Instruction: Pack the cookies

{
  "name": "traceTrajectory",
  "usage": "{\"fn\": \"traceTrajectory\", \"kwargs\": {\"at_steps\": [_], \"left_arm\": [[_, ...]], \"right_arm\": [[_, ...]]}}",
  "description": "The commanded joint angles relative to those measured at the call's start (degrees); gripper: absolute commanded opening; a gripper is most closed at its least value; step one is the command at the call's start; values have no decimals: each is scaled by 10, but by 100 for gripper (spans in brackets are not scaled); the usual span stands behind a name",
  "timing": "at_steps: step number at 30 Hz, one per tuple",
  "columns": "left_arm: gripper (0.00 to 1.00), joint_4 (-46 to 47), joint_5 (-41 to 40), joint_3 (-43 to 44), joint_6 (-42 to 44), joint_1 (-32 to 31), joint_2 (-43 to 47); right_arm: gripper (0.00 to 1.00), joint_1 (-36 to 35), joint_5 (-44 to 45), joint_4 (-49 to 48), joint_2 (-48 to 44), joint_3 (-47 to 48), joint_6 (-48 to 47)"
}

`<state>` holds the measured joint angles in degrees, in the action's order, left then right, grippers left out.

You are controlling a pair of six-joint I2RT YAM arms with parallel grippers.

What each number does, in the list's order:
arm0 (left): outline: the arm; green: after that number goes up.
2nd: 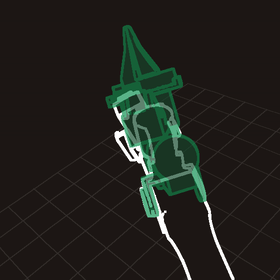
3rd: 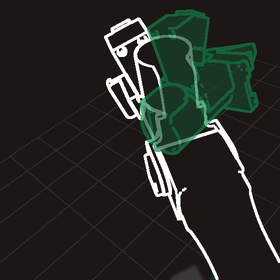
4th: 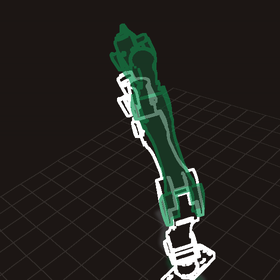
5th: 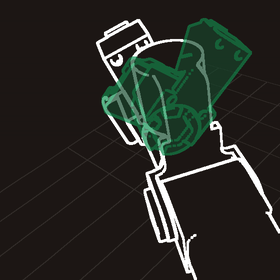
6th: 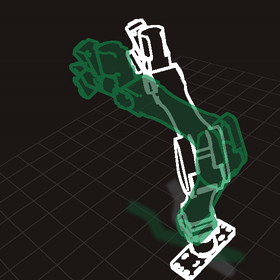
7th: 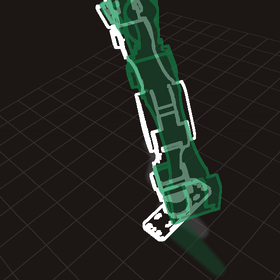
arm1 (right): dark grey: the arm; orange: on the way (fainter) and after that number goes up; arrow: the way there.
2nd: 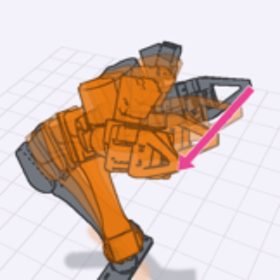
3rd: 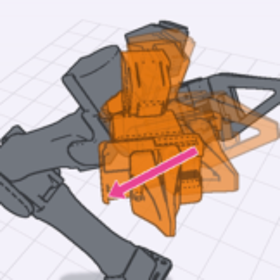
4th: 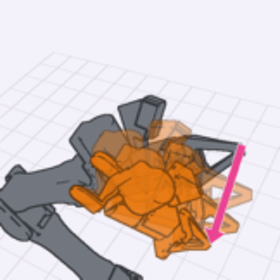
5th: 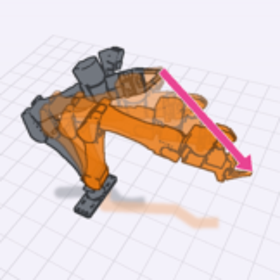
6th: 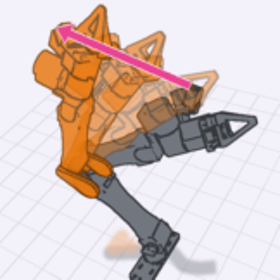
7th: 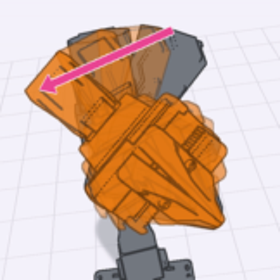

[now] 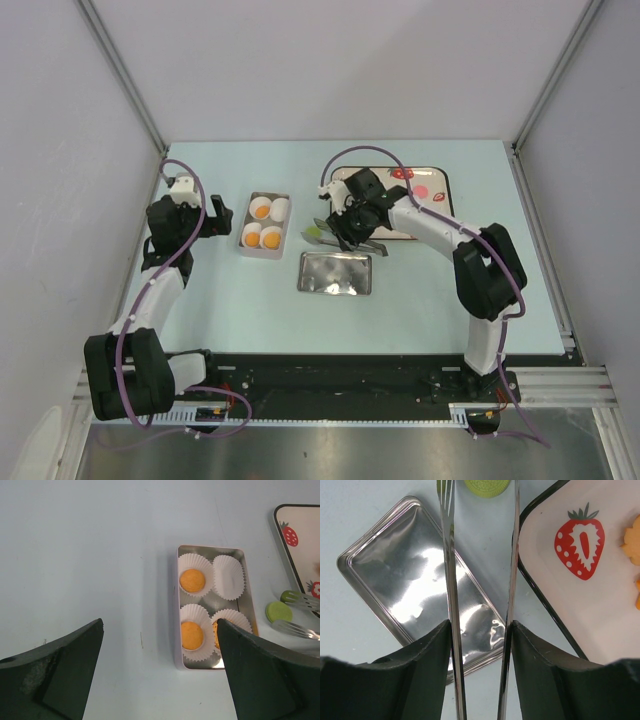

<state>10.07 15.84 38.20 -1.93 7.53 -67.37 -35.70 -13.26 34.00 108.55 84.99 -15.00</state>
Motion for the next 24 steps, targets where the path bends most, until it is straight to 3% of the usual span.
{"fn": "traceTrajectory", "kwargs": {"at_steps": [1, 24], "left_arm": [[100, 25, 3, -3, 10, 5, 12], [100, 25, 2, -2, 9, 4, 12]], "right_arm": [[53, -8, 21, -13, -4, 22, -10], [39, -10, 31, -13, -12, 33, -9]]}}
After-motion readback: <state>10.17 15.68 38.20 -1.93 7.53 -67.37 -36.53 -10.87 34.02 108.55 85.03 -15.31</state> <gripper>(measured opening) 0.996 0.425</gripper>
